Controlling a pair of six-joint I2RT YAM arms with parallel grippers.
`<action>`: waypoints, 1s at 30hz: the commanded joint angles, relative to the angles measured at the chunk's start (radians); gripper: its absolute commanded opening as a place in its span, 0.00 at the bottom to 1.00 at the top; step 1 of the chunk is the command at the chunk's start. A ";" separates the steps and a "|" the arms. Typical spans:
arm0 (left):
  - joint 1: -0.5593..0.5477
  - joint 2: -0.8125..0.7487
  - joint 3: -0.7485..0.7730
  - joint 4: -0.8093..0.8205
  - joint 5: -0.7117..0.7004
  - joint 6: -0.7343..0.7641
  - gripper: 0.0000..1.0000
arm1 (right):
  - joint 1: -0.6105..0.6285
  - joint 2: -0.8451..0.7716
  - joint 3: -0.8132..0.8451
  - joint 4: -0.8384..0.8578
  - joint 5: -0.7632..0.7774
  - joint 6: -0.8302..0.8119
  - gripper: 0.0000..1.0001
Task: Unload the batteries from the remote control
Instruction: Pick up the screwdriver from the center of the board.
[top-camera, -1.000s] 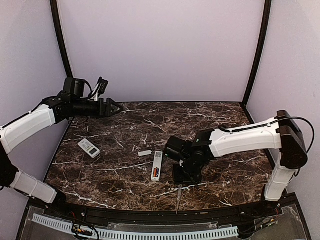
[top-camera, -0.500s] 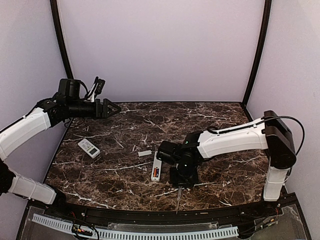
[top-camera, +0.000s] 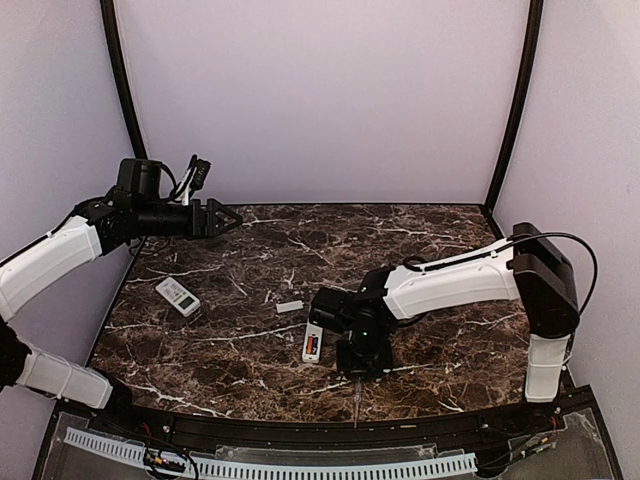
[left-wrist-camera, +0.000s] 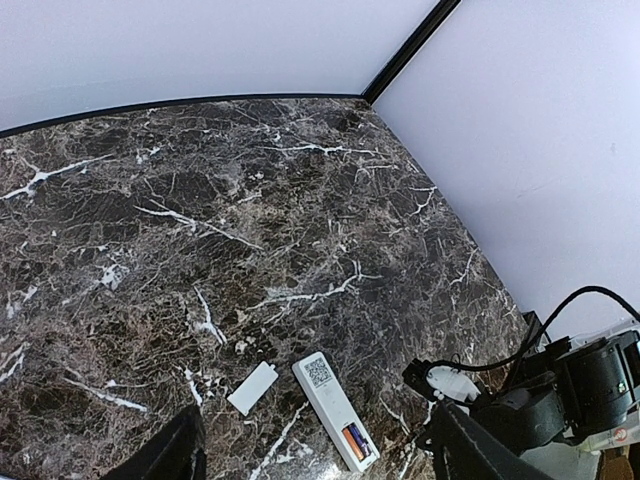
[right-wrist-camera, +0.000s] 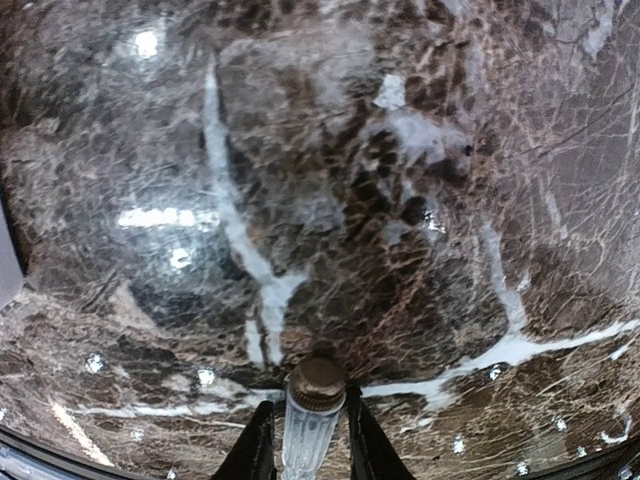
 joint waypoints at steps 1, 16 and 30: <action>0.004 -0.020 -0.016 -0.002 0.010 0.000 0.77 | -0.009 0.028 0.014 -0.038 -0.006 0.002 0.22; 0.004 -0.058 -0.038 0.062 0.076 0.030 0.77 | -0.082 -0.180 -0.021 0.109 0.091 -0.043 0.00; -0.262 -0.047 -0.115 0.305 0.217 -0.036 0.77 | -0.249 -0.484 -0.153 1.062 -0.025 -0.543 0.00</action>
